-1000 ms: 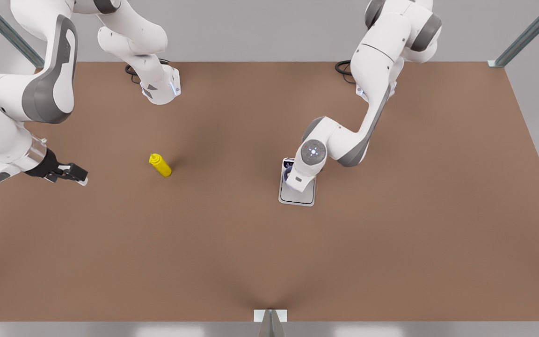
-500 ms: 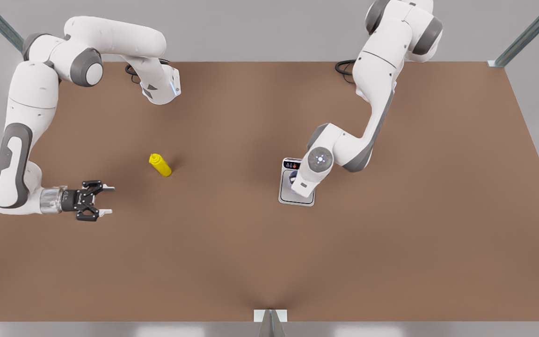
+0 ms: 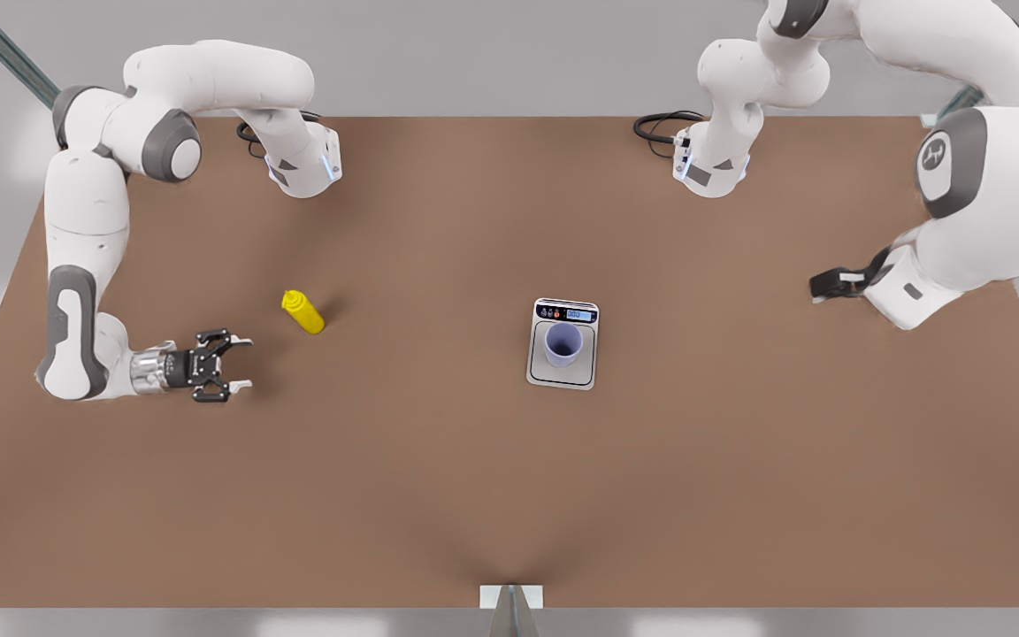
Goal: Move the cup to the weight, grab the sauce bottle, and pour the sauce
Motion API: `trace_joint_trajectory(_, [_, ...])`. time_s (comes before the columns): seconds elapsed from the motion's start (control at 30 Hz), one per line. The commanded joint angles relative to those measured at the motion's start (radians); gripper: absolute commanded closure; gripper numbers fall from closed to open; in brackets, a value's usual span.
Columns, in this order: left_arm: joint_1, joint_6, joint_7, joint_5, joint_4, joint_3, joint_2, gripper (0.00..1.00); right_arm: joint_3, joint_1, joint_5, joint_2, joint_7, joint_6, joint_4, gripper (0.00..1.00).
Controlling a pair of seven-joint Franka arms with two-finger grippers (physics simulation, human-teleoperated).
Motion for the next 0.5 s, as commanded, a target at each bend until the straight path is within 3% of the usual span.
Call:
trace_joint_trajectory(0.0, [0.0, 0.002, -0.001, 0.055, -0.018, 0.0, -0.022, 0.0, 0.0, 0.0, -0.001, -0.019, -0.013, 0.014, -0.034, 0.0])
trace_joint_trajectory(0.1, [0.0, -0.121, -0.049, 0.056, -0.147, -0.008, -0.121, 0.0, 0.0, -0.001, -0.034, -0.125, -0.116, 0.104, -0.246, 0.0])
trace_joint_trajectory(0.2, [0.0, -0.156, -0.049, 0.059, -0.164, -0.002, -0.122, 0.0, 0.0, -0.004, -0.034, -0.185, -0.168, 0.16, -0.363, 0.0])
trace_joint_trajectory(0.47, [-0.009, -0.113, -0.041, 0.022, -0.095, -0.037, -0.113, 0.0, 0.011, -0.015, -0.033, -0.165, -0.196, 0.168, -0.427, 0.0])
